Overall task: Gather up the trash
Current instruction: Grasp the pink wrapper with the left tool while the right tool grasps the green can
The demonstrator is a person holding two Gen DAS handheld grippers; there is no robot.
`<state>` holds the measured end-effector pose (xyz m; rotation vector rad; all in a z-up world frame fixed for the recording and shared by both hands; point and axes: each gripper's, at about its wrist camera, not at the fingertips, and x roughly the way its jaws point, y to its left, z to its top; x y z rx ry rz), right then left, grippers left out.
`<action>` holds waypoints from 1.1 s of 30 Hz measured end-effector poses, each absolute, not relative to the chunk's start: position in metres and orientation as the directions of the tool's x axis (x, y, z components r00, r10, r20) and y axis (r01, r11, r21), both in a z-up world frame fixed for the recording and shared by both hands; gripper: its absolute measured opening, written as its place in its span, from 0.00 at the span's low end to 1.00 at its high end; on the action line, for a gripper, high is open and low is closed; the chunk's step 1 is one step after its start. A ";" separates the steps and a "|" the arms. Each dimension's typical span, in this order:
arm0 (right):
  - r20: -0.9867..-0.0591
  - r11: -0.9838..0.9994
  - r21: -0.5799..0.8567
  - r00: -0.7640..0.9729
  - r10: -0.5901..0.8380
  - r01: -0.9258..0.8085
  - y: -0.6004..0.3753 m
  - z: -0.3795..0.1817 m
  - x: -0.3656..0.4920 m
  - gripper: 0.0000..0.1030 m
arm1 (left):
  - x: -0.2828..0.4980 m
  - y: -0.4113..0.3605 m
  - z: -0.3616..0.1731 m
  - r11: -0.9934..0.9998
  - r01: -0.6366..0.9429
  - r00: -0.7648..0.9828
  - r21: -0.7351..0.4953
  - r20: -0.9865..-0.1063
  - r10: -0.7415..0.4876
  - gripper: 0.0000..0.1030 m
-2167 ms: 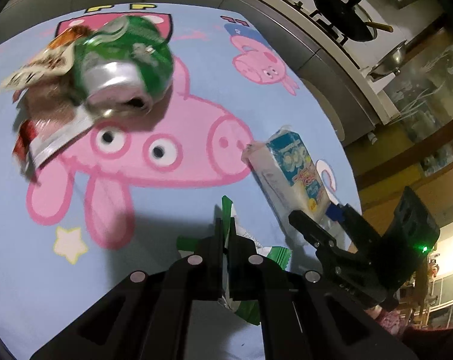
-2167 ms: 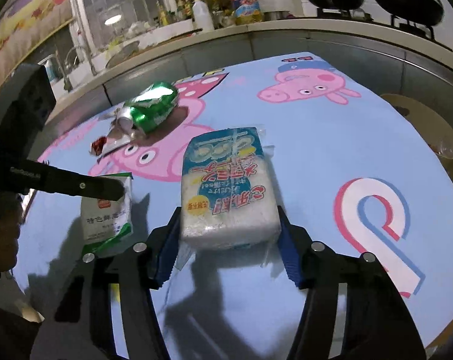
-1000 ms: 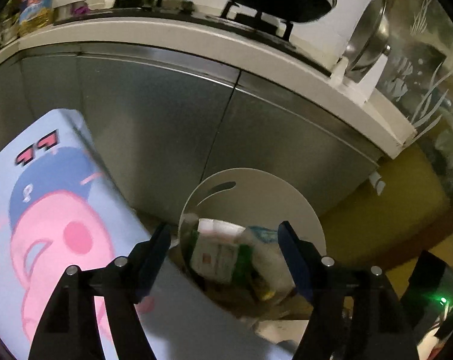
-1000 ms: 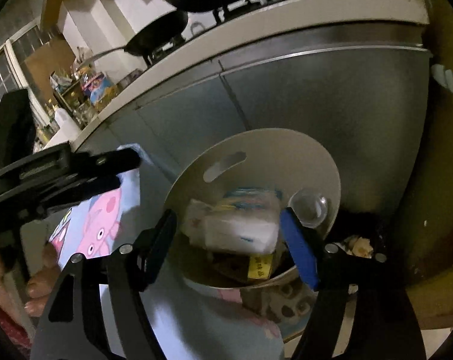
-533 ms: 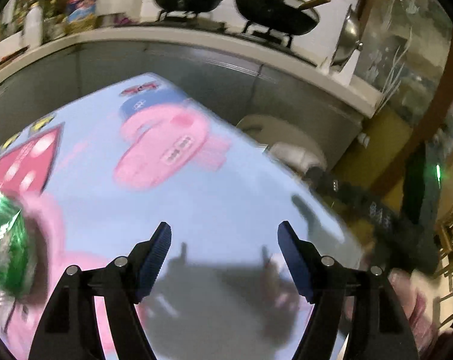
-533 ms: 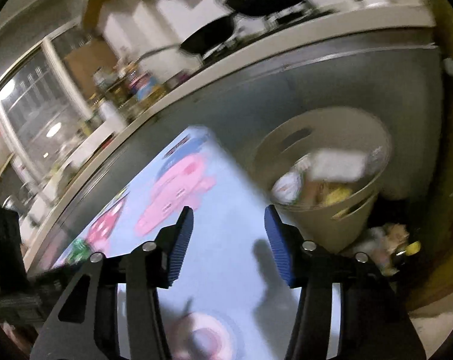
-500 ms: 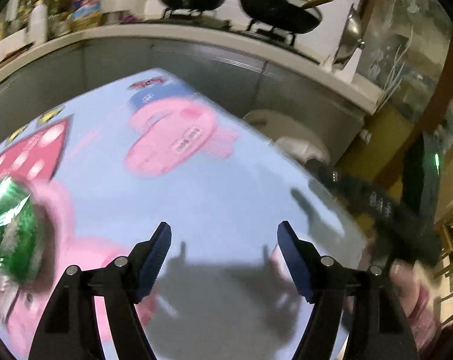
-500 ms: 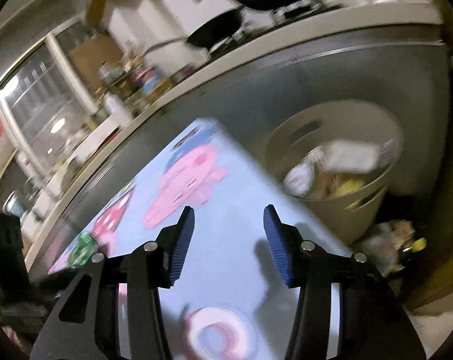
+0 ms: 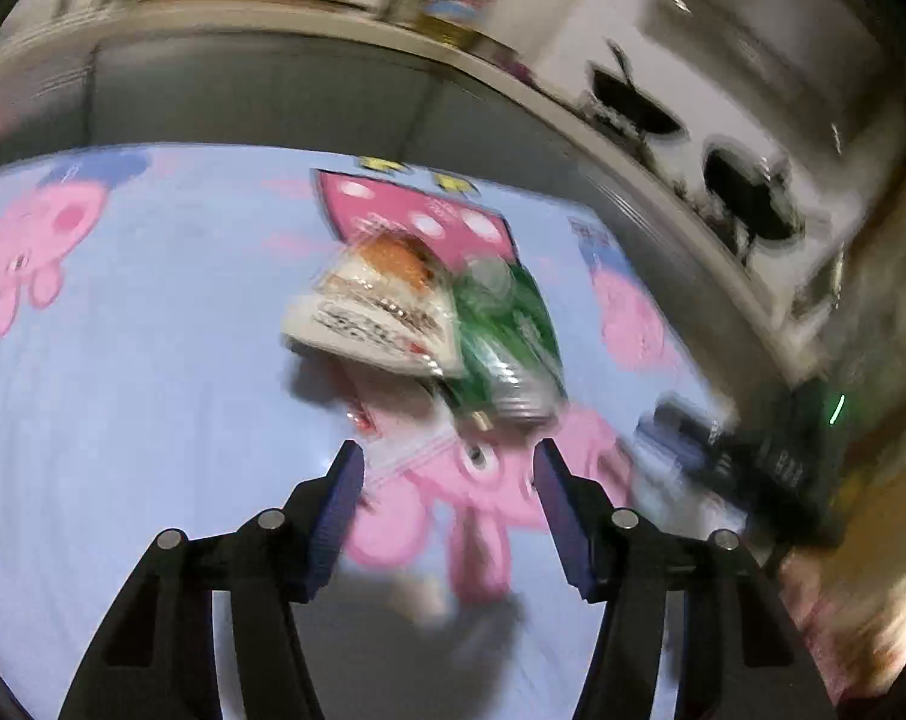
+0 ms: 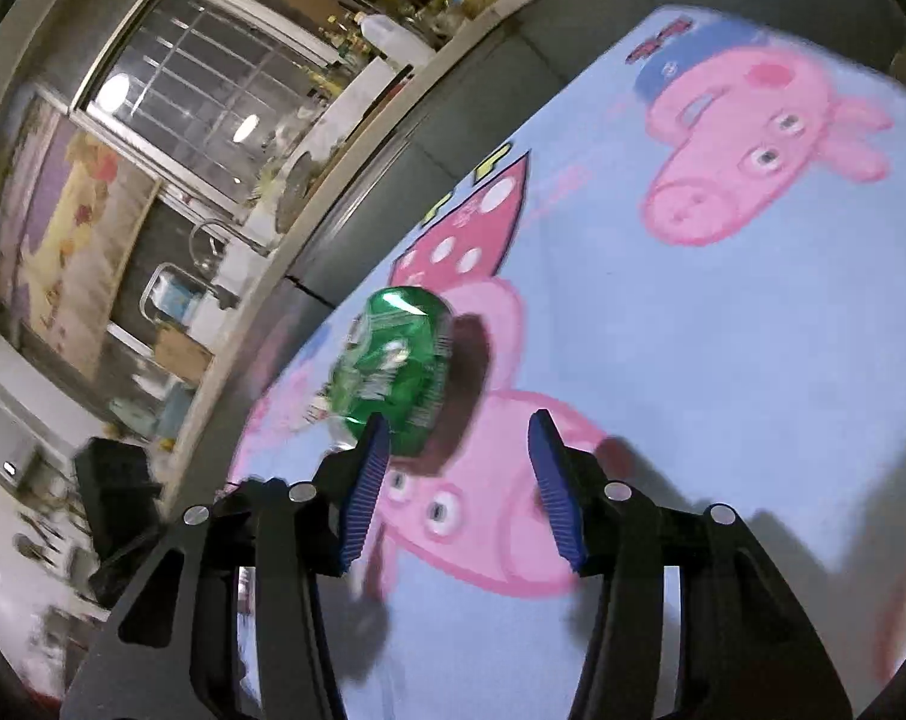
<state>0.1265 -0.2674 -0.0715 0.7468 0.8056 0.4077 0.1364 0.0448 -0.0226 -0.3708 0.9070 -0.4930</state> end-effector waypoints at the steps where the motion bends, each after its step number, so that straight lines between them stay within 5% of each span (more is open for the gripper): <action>1: -0.493 0.660 0.750 0.631 0.599 -0.041 -0.264 -0.073 0.133 0.52 | 0.148 0.059 -0.023 0.803 0.224 0.521 -0.553 -0.628 -0.578 0.57; 9: -0.532 0.673 0.739 0.604 0.594 -0.011 -0.233 -0.073 0.186 0.64 | 0.215 0.083 -0.065 0.673 0.066 0.439 -0.737 -0.584 -0.683 0.57; 10: -0.543 0.680 0.733 0.595 0.592 -0.009 -0.231 -0.074 0.190 0.64 | 0.218 0.080 -0.071 0.652 0.055 0.420 -0.756 -0.575 -0.702 0.50; 11: -0.557 0.684 0.729 0.579 0.596 -0.004 -0.225 -0.078 0.197 0.64 | 0.219 0.075 -0.075 0.637 0.055 0.403 -0.769 -0.567 -0.719 0.31; 13: -0.557 0.672 0.740 0.549 0.623 -0.012 -0.212 -0.084 0.205 0.63 | 0.219 0.065 -0.078 0.623 0.079 0.384 -0.778 -0.553 -0.739 0.09; 14: -0.558 0.671 0.741 0.537 0.632 -0.020 -0.208 -0.086 0.205 0.55 | 0.217 0.065 -0.077 0.614 0.093 0.382 -0.784 -0.542 -0.749 0.04; 22: -0.505 0.666 0.737 0.562 0.655 -0.115 -0.197 -0.071 0.172 0.18 | 0.173 0.085 -0.042 0.612 0.196 0.444 -0.766 -0.487 -0.752 0.03; 33: -0.434 0.558 0.828 0.565 0.702 -0.057 -0.234 -0.088 0.110 0.14 | 0.094 0.139 -0.071 0.651 0.131 0.438 -0.748 -0.545 -0.715 0.03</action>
